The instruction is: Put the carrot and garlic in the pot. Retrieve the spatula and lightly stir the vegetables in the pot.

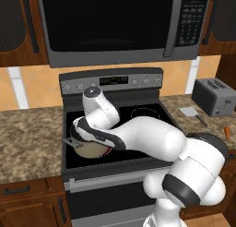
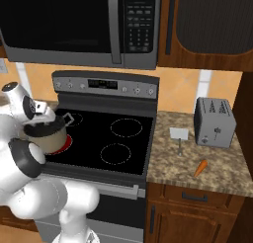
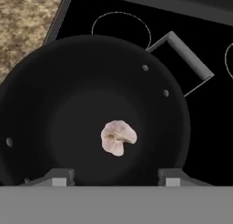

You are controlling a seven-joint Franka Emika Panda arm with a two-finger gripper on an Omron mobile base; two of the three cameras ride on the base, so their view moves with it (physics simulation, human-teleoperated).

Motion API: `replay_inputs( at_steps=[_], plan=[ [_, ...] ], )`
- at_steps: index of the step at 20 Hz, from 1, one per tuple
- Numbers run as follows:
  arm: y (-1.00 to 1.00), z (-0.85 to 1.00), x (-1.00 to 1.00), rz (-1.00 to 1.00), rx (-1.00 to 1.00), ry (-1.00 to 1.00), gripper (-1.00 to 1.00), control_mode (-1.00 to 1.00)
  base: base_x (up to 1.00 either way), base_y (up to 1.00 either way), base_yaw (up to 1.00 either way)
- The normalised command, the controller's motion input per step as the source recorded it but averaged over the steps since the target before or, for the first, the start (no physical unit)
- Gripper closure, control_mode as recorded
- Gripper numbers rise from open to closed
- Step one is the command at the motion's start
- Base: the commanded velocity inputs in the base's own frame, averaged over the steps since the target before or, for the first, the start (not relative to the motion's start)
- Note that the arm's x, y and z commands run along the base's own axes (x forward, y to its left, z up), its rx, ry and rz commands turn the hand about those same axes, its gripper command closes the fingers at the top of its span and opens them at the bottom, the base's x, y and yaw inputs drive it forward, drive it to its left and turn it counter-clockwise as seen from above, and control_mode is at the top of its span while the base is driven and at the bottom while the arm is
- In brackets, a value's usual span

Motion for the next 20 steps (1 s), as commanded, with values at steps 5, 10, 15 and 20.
replay_inputs(
  at_steps=[5,10,15,20],
  plan=[
    [-0.63,0.44,-0.60,-0.01,0.00,-0.16,-1.00,-1.00,0.00,0.00,0.00],
    [-1.00,0.02,-0.33,-0.11,0.02,-0.03,-1.00,-1.00,0.00,0.00,0.00],
    [-1.00,-0.04,0.03,-0.18,0.01,0.10,-1.00,-1.00,0.00,0.00,0.00],
    [-1.00,-0.10,0.08,-0.18,0.01,0.12,-1.00,-1.00,0.00,0.00,0.00]
  ],
)
